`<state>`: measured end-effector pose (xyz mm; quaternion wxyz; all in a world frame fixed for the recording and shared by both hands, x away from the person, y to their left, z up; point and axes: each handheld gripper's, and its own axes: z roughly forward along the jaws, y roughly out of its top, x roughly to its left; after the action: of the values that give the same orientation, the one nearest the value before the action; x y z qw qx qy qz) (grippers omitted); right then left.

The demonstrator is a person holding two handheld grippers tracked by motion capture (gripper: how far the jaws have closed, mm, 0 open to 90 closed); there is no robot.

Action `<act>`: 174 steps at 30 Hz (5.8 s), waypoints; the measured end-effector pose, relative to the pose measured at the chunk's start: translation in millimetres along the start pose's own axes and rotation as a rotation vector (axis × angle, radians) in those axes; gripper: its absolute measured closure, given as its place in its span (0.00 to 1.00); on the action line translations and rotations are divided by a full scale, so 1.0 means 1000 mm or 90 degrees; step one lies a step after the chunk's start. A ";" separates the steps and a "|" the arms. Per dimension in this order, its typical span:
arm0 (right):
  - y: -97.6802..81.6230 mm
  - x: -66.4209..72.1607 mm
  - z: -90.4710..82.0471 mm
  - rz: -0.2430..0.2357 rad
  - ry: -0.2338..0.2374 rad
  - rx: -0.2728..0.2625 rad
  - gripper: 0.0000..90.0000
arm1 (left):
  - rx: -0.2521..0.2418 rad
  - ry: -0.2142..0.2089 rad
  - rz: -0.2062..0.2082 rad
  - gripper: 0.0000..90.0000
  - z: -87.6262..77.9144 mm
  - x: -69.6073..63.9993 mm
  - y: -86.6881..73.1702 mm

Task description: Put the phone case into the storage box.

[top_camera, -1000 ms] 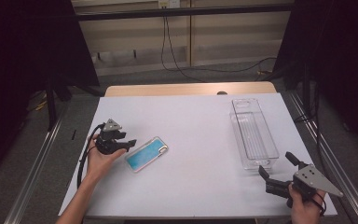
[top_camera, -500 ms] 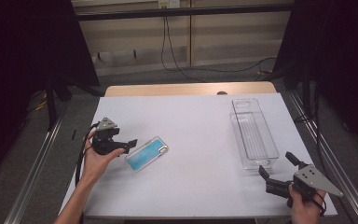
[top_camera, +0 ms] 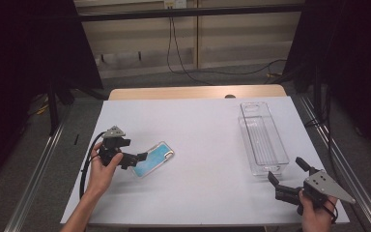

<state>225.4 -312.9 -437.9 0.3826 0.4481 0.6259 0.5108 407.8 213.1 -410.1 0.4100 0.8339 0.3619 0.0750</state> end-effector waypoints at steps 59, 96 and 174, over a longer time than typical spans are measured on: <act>0.000 0.001 0.003 -0.005 0.002 0.002 0.00 | 0.267 -0.013 0.130 0.10 0.064 -0.020 0.016; 0.000 0.001 0.003 -0.005 0.004 0.002 0.00 | 0.241 0.022 0.108 0.19 0.062 -0.025 0.015; 0.013 0.032 0.004 -0.020 0.114 0.065 0.00 | 0.038 0.073 0.121 0.19 0.036 -0.089 0.017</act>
<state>222.0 -279.8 -426.1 0.3097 0.4095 0.6901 0.5100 367.1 124.3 -405.4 0.3549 0.8705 0.3062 0.1503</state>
